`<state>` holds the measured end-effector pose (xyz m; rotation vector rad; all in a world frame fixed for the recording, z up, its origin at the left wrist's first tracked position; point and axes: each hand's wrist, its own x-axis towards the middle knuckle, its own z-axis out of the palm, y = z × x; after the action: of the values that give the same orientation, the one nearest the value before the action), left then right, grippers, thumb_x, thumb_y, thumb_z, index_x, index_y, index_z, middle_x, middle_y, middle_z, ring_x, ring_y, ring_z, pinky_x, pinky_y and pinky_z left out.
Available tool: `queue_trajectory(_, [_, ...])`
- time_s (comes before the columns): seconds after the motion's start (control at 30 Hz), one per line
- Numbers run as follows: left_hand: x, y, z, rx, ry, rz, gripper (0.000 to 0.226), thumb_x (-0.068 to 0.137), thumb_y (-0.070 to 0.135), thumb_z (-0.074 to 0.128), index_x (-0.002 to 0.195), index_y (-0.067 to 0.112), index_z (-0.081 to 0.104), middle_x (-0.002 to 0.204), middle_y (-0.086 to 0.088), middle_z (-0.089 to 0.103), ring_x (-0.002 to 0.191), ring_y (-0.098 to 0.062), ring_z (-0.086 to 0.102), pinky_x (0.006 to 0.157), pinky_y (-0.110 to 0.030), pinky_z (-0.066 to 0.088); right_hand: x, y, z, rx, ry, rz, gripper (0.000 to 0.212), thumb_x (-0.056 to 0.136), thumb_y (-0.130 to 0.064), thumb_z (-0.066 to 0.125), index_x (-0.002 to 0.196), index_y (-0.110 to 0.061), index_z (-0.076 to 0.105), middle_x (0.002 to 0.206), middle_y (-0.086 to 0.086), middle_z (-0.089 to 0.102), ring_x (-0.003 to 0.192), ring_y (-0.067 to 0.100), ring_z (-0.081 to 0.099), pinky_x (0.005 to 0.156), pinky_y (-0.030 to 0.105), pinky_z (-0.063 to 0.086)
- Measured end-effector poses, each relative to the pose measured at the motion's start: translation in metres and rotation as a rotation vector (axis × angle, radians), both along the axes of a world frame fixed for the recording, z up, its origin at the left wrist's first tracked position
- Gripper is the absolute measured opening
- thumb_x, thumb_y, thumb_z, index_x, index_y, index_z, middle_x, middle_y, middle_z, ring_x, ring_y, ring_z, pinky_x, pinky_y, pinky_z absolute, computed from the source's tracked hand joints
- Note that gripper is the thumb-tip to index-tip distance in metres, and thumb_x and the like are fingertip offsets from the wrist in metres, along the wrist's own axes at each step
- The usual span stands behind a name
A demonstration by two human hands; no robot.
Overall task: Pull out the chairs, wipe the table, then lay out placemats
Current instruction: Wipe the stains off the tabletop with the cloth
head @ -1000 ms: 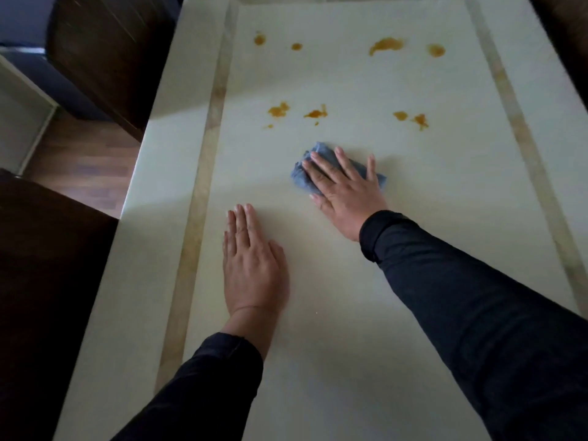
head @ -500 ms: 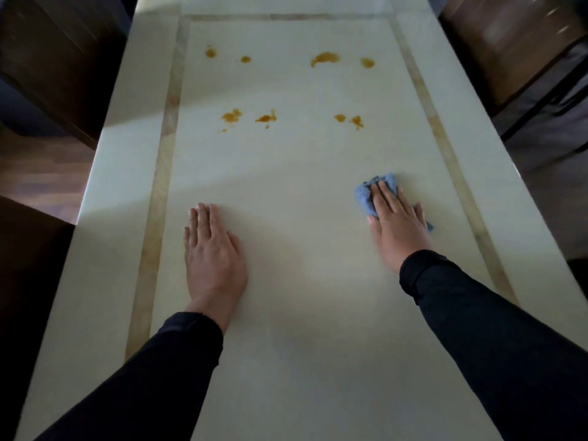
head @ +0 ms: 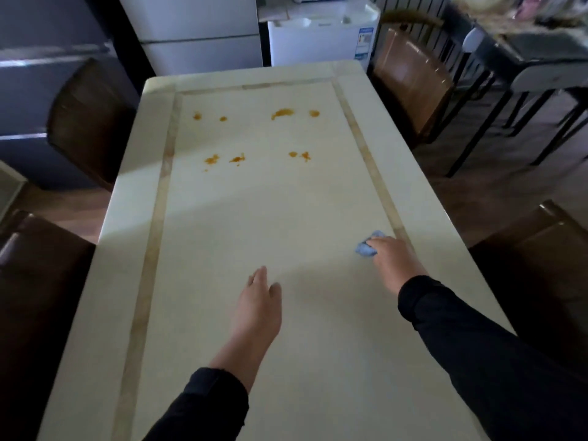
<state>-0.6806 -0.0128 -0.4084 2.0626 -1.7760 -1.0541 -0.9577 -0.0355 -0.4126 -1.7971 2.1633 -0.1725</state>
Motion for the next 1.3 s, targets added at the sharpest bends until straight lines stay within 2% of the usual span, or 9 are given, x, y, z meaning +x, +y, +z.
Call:
queue_trajectory(0.1, [-0.035,0.026,0.037,0.075,0.214,0.047,0.042,0.102,0.037,0.048,0.139,0.017,0.055,0.142,-0.004,0.056,0.134,-0.021,0.049,0.108,-0.031,0.036,0.015,0.039,0.036,-0.116,-0.369,0.051,0.033,0.082,0.011,0.038,0.099,0.001,0.065,0.113,0.004,0.068,0.113,0.014,0.062,0.104,0.027,0.045])
queue_trajectory(0.17, [-0.056,0.042,0.070,0.164,0.456,0.140,0.031,0.098,0.046,0.051,0.115,0.024,0.065,0.127,-0.001,0.066,0.121,-0.023,0.060,0.102,-0.038,0.044,0.029,0.066,0.065,-0.181,-0.446,0.121,0.036,0.075,0.015,0.034,0.093,0.000,0.061,0.113,0.002,0.068,0.116,0.006,0.060,0.108,0.012,0.034])
queue_trajectory(0.27, [-0.076,0.071,0.119,0.295,0.738,0.203,0.034,0.097,0.052,0.051,0.108,0.024,0.068,0.110,0.000,0.073,0.103,-0.021,0.070,0.095,-0.041,0.053,0.039,0.108,0.088,-0.335,-0.329,0.192,0.051,0.083,0.006,0.042,0.128,-0.007,0.061,0.137,0.006,0.059,0.130,0.018,0.049,0.114,0.033,0.036])
queue_trajectory(0.33, [-0.082,0.089,0.139,0.362,0.829,0.146,0.043,0.096,0.056,0.050,0.113,0.022,0.071,0.108,0.000,0.075,0.100,-0.020,0.072,0.095,-0.039,0.055,0.044,0.136,0.104,-0.368,-0.310,0.173,0.051,0.091,-0.001,0.043,0.140,-0.014,0.053,0.144,0.005,0.052,0.133,0.014,0.043,0.114,0.033,0.036])
queue_trajectory(0.4, [-0.086,0.109,0.151,0.400,0.916,0.092,0.043,0.096,0.055,0.051,0.114,0.022,0.072,0.109,-0.003,0.075,0.100,-0.023,0.073,0.096,-0.040,0.054,0.046,0.166,0.125,-0.377,-0.340,0.166,0.047,0.097,-0.009,0.041,0.142,-0.019,0.049,0.146,0.000,0.048,0.133,0.004,0.039,0.114,0.029,0.035])
queue_trajectory(0.63, [-0.100,0.172,0.159,0.510,1.236,0.115,0.034,0.104,0.031,0.048,0.131,0.016,0.063,0.124,-0.016,0.069,0.109,-0.035,0.067,0.098,-0.044,0.053,0.041,0.248,0.164,-0.479,-0.098,0.277,0.046,0.097,-0.008,0.055,0.143,-0.007,0.047,0.152,0.008,0.045,0.145,0.024,0.032,0.109,0.044,0.044])
queue_trajectory(0.83, [-0.135,0.209,0.180,0.596,1.400,0.122,0.036,0.105,0.026,0.042,0.135,0.011,0.055,0.123,-0.016,0.069,0.091,-0.031,0.073,0.079,-0.040,0.059,0.003,0.298,0.181,-0.450,0.062,0.174,0.063,0.101,-0.024,0.048,0.157,-0.025,0.020,0.167,-0.007,0.008,0.154,0.021,0.002,0.120,0.052,0.024])
queue_trajectory(1.13, [-0.252,0.257,0.196,0.624,1.405,0.062,0.041,0.096,0.022,0.057,0.133,0.006,0.057,0.125,-0.020,0.067,0.117,-0.035,0.064,0.105,-0.043,0.048,-0.135,0.355,0.183,-0.487,0.034,0.162,0.071,0.099,-0.027,0.056,0.158,-0.027,0.018,0.166,-0.004,0.016,0.153,0.022,0.013,0.114,0.050,0.036])
queue_trajectory(1.3, [-0.328,0.286,0.193,0.679,1.482,0.301,0.040,0.088,0.006,0.059,0.127,-0.004,0.061,0.119,-0.026,0.068,0.096,-0.029,0.072,0.097,-0.042,0.052,-0.226,0.369,0.184,-0.432,0.029,0.293,0.076,0.097,-0.019,0.060,0.157,-0.031,0.016,0.165,-0.003,0.019,0.152,0.021,0.020,0.113,0.042,0.040])
